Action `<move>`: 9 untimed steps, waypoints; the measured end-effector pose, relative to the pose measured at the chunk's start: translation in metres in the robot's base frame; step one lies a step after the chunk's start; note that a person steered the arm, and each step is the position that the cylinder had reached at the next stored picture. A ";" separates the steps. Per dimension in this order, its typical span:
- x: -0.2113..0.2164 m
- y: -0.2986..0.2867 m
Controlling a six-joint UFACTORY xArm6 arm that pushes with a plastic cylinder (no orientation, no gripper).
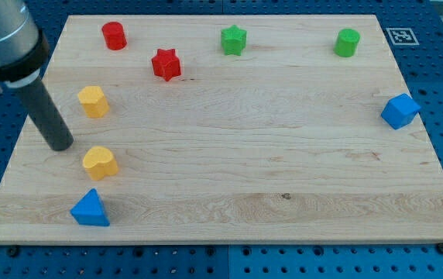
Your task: Push the yellow heart to the bottom center of the board
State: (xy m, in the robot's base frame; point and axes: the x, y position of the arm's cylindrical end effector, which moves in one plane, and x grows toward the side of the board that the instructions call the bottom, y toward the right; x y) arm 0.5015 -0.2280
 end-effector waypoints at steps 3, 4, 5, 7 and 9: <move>0.013 0.036; 0.015 0.042; 0.016 0.103; -0.001 0.199; -0.025 0.106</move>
State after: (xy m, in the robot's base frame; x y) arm 0.4766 -0.1222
